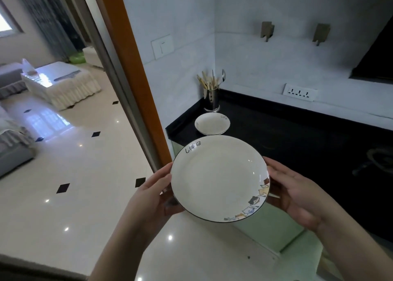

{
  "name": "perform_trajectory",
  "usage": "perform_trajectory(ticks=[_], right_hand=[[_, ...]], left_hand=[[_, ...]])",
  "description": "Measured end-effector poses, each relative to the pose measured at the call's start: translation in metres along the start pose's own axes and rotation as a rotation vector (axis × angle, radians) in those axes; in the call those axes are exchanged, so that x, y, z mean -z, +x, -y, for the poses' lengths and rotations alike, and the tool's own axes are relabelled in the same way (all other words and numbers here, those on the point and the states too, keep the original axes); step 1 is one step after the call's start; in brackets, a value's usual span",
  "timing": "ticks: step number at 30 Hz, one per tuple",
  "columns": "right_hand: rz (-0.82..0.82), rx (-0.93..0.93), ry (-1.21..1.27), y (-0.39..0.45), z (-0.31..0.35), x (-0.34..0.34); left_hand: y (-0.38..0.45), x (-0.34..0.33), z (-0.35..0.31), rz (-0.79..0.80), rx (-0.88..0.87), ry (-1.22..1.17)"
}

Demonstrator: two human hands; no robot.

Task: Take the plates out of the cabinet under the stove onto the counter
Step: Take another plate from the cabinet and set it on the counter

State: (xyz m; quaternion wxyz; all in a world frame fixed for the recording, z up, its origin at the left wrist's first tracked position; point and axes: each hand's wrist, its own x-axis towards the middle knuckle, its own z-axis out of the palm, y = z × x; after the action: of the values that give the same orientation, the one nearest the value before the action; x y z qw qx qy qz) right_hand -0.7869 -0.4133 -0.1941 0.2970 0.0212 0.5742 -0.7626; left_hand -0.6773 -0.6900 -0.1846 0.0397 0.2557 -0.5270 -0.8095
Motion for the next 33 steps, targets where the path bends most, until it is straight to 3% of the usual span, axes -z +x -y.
perform_trajectory(ticks=[6,13,22,33], right_hand=[[-0.040,0.022,-0.001,0.042,-0.006,-0.049],[-0.235,0.055,0.045,0.063,-0.012,-0.056],[-0.404,0.104,0.151,0.083,0.000,0.001],[-0.488,0.186,0.167,0.147,0.036,0.073]], left_hand=[[0.057,0.038,-0.040,0.087,0.020,0.018],[0.128,0.035,-0.059,0.259,0.070,0.114],[0.209,-0.035,-0.039,0.436,0.174,0.237],[0.300,-0.135,-0.024,0.457,0.194,0.306]])
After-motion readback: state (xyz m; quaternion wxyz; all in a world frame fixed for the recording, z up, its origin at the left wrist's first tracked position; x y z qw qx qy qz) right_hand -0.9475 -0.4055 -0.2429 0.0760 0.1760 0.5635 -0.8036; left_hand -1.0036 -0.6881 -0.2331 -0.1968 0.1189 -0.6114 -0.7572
